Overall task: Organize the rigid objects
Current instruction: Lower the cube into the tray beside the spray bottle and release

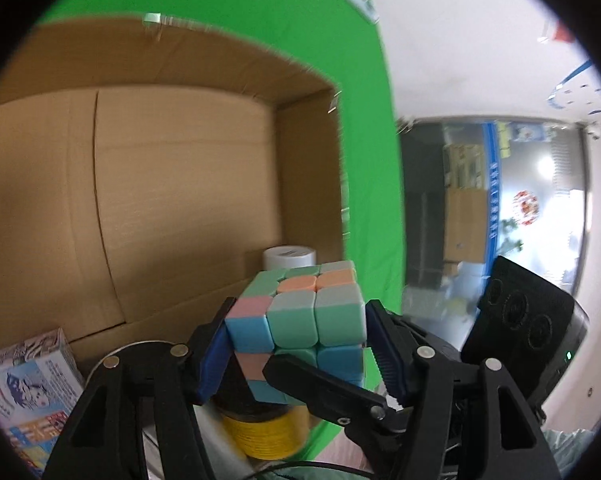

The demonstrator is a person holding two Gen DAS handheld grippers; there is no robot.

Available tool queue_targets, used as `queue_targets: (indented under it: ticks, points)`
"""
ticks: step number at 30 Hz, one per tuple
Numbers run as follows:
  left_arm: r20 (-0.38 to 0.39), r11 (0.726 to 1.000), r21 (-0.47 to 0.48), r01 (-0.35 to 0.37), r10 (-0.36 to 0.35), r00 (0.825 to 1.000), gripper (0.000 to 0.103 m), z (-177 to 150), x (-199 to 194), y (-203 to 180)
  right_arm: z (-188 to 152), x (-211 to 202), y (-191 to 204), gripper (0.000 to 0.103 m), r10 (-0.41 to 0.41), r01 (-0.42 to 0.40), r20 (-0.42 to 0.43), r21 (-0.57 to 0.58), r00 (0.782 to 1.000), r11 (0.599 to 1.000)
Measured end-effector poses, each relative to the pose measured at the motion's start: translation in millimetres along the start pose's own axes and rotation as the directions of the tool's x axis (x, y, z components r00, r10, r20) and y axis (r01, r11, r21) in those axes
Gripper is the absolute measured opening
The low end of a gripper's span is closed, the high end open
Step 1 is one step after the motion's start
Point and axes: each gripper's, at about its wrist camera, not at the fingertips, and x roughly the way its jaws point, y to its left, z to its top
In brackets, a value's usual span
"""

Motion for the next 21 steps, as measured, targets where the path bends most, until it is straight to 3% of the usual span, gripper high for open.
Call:
queue_targets:
  ticks: [3, 9, 13, 15, 18, 21]
  points:
    - [0.018, 0.996, -0.024, -0.086, 0.087, 0.996, 0.069, -1, -1, 13, -12, 19, -6, 0.054, -0.093, 0.091, -0.045, -0.03, 0.995, 0.995]
    - [0.099, 0.989, -0.071, -0.131, 0.138, 0.986, 0.069, -15, -38, 25, -29, 35, 3, 0.057, -0.234, 0.23, -0.048, -0.078, 0.971, 0.97]
    - [0.18, 0.982, -0.043, -0.186, 0.191, 0.965, 0.069, -50, -74, 13, -38, 34, 11, 0.073, -0.26, 0.25, -0.073, -0.125, 0.963, 0.96]
    - [0.238, 0.974, -0.023, -0.226, 0.225, 0.945, 0.07, -73, -94, 3, -43, 17, 19, 0.074, -0.251, 0.244, -0.04, -0.126, 0.967, 0.961]
    - [0.34, 0.958, -0.017, -0.285, 0.274, 0.9, 0.07, -113, -127, -8, -56, -20, 29, 0.079, -0.27, 0.273, 0.043, -0.128, 0.962, 0.953]
    - [0.467, 0.921, -0.044, -0.386, 0.361, 0.807, 0.075, -154, -154, -20, -80, -68, 49, 0.088, -0.297, 0.322, 0.162, -0.154, 0.941, 0.934]
